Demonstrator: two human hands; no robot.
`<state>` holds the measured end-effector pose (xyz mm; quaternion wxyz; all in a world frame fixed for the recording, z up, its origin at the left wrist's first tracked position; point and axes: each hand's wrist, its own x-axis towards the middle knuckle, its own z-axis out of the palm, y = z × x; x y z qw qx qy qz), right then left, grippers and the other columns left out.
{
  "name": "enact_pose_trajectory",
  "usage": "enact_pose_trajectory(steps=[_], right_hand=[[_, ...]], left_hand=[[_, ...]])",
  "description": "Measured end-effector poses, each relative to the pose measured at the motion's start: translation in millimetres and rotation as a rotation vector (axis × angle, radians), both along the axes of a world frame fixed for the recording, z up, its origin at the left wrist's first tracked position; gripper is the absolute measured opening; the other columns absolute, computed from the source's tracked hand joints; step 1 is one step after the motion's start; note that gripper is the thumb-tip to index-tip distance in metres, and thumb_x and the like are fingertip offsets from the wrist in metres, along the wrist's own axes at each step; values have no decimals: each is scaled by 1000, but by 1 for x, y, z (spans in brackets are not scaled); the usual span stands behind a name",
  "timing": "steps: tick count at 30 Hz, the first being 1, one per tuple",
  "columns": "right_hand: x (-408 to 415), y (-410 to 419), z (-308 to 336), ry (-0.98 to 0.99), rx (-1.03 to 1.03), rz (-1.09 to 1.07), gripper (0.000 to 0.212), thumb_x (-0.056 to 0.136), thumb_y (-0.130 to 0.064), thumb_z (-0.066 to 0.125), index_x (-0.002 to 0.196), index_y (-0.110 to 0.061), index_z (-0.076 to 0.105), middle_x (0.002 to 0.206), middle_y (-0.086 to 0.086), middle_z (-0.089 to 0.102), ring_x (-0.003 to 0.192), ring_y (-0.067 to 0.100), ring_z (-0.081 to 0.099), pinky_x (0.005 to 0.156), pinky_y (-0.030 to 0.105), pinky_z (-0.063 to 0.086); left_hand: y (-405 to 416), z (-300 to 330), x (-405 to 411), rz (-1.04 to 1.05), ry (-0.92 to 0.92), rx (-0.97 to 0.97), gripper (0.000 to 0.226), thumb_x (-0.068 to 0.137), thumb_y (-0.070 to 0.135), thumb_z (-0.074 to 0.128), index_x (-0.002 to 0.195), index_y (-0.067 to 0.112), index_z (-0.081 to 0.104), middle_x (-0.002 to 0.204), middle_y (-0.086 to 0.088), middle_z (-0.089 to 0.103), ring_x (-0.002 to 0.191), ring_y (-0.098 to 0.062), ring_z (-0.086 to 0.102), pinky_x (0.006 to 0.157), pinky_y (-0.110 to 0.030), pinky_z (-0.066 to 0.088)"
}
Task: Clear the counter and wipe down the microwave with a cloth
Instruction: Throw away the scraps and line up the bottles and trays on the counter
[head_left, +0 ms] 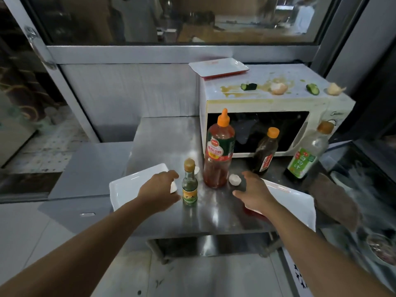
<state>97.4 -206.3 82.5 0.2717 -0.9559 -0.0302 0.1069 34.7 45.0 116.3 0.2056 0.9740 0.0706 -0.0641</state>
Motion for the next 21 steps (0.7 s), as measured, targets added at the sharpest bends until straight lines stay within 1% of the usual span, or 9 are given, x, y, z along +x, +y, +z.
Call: enact_pose_trajectory(steps=[5,7,9,12,16,18,21], right_hand=[[37,-5,-37,-9,23,70,68,73,-25,76,134,-18,44,132,7,52,122,26,49,98,36,44],[48,-6,-49,-17,11,70,68,73,-24,77,133,-19,45,133,6,52,122,26,48,98,35,43],[57,-7,-61,-18,10,64,69,73,-24,77,134,-19,46,134,7,51,123,26,47,100,35,42],[70,-8,-77,-2,-11,77,75,73,-25,78,138,-18,43,139,8,48,127,27,45,104,38,40],[81,-4,-87,-3,-74,96,76,74,-25,77,140,-18,40,142,7,44,131,26,40,106,37,38],[84,-3,-92,1,-106,123,74,77,-25,75,141,-18,38,143,7,44,132,26,39,106,38,39],[85,-2,-99,-21,-144,157,66,81,-23,71,139,-16,40,140,8,46,130,28,39,101,37,41]], left_hand=[[4,-19,19,23,31,27,56,78,34,71,128,21,50,126,-4,59,114,-23,55,94,-37,47],[3,-25,26,49,37,23,57,78,32,72,130,21,49,128,-4,58,116,-23,55,96,-38,47],[2,-31,31,66,36,31,58,79,32,72,130,21,48,129,-4,58,117,-23,54,97,-37,46],[3,-40,35,86,32,42,58,80,35,71,131,21,48,130,-2,57,119,-22,52,97,-35,45],[5,-47,38,104,30,57,58,81,38,70,131,21,47,130,-2,57,119,-21,52,97,-34,45],[5,-50,38,111,26,52,59,80,38,71,131,21,48,130,-1,57,119,-21,52,97,-35,46],[6,-53,38,117,19,44,60,79,39,71,131,22,48,129,0,57,118,-20,52,97,-36,46]])
